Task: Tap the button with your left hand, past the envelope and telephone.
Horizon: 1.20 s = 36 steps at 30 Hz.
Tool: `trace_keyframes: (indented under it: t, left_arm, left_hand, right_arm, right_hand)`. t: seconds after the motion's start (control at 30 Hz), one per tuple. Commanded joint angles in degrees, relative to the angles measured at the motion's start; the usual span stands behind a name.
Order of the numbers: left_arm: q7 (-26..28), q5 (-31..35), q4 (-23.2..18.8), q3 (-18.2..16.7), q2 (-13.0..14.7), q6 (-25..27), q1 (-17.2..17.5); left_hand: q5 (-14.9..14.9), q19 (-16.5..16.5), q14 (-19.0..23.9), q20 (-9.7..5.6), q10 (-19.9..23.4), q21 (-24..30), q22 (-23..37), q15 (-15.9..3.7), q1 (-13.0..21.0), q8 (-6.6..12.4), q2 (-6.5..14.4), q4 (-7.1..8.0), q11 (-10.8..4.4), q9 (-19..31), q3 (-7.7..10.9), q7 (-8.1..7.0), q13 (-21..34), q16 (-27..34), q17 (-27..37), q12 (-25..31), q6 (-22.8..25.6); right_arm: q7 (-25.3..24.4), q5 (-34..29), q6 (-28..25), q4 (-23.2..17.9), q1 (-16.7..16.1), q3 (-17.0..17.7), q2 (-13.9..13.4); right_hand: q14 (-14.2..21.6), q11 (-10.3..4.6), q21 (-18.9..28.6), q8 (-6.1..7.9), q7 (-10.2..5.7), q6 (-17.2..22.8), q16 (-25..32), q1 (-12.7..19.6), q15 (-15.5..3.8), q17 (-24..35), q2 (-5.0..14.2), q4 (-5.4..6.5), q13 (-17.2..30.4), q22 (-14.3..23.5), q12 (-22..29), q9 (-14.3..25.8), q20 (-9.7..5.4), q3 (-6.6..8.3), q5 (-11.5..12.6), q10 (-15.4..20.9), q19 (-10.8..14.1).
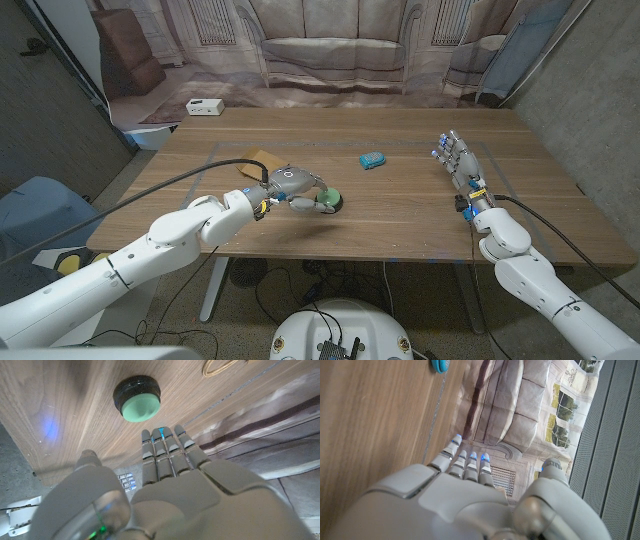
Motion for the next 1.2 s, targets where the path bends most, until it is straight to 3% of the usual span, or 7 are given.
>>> trace_keyframes:
  t: [0.03,1.2]
  left_arm:
    - [0.03,-0.3,2.72,2.04,-0.55,-2.04,-2.45]
    - [-1.14,1.41,4.75,5.03,-2.63,-2.15,-4.58]
  left_hand:
    - [-0.13,0.33,0.28,0.04,0.59,-0.15,0.15,-0.32,-0.06,-0.25,0.62,-0.02,0.04,0.17,0.42,-0.02,0.09,-0.08,0.08,-0.02,0.47]
    - [-0.29,1.95,1.04,-0.12,1.39,0.1,0.18,-0.33,0.01,-0.43,0.99,-0.26,0.13,0.21,0.82,0.04,0.17,-0.03,0.07,-0.23,1.04]
  right_arm:
    - [-0.54,-0.19,-0.71,0.16,0.49,-0.52,0.47]
    - [0.13,0.26,-0.57,0.33,-0.25,0.17,-0.48]
  right_hand:
    - [0.55,0.04,-0.14,0.34,-0.2,0.54,-0.11,-0.1,-0.03,0.17,0.38,-0.21,0.13,0.35,-0.15,0.19,0.06,0.11,-0.14,0.42,0.56]
    - [0.61,0.37,-0.18,0.26,-0.17,0.63,-0.15,0.0,-0.01,0.16,0.52,-0.29,0.13,0.35,-0.16,0.19,0.11,-0.03,-0.2,0.6,0.55]
